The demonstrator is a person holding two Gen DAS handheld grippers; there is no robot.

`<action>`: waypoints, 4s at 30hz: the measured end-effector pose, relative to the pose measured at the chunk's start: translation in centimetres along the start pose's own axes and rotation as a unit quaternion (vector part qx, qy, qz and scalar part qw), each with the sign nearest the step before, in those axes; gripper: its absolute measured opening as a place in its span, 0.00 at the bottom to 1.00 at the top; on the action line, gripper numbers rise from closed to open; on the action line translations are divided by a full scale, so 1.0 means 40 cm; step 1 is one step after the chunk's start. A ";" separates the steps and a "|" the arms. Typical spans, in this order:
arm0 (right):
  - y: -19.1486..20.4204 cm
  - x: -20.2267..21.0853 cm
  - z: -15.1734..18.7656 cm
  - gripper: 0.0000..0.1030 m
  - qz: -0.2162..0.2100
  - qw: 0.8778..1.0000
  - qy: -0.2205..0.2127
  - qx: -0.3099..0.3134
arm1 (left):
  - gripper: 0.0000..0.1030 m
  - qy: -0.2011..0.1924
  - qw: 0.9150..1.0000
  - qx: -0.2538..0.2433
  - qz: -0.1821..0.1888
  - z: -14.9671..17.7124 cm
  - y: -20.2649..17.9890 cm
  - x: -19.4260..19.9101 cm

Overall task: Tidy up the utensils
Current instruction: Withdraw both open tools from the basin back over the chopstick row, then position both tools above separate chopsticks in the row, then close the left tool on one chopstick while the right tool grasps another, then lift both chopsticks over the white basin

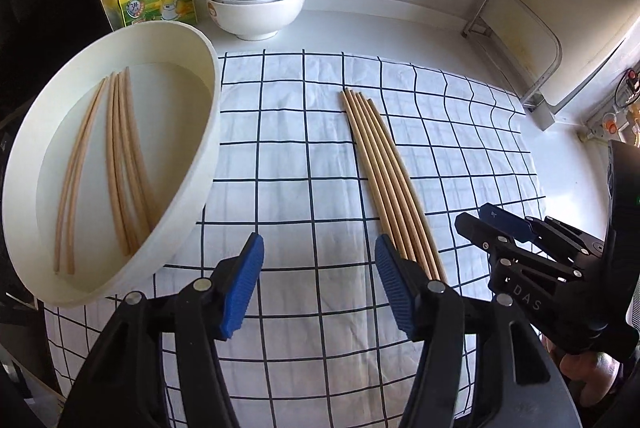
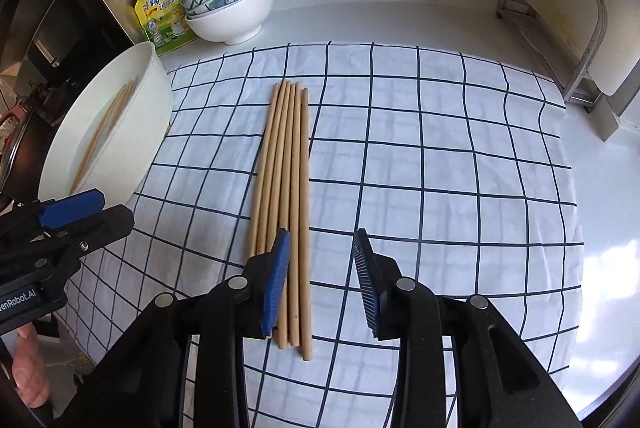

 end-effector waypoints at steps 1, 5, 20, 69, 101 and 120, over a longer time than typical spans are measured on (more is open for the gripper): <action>-0.001 -0.007 0.002 0.32 0.000 1.000 0.002 0.001 | 0.56 0.003 1.000 0.000 0.000 0.005 -0.003 -0.007; 0.001 -0.038 0.008 0.32 -0.002 1.000 0.006 0.004 | 0.56 0.014 1.000 0.001 -0.005 0.025 -0.005 -0.029; 0.002 -0.095 0.007 0.32 0.018 1.000 0.011 0.021 | 0.56 0.026 0.999 0.017 -0.011 0.041 0.009 -0.063; -0.136 -0.065 -0.026 0.33 0.016 1.000 -0.013 0.011 | 0.59 0.041 0.997 0.002 -0.072 0.015 -0.048 -0.200; -0.063 -0.101 -0.045 0.06 0.007 0.999 -0.013 0.040 | 0.07 0.028 0.998 -0.015 -0.056 -0.025 -0.055 -0.203; 0.108 0.090 -0.151 0.06 -0.046 0.996 -0.072 0.010 | 0.07 -0.048 0.999 0.000 -0.020 -0.119 0.076 0.066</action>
Point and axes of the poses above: each gripper's, at about its wrist camera, not at the fingertips, and x roughly against the way its jaws point, y to its left, z to its underside, the point moved 7 cm from there along -x, roughly the way its jaws point, and after that the axes turned 2 degrees about -z, right-handed, at the moved point
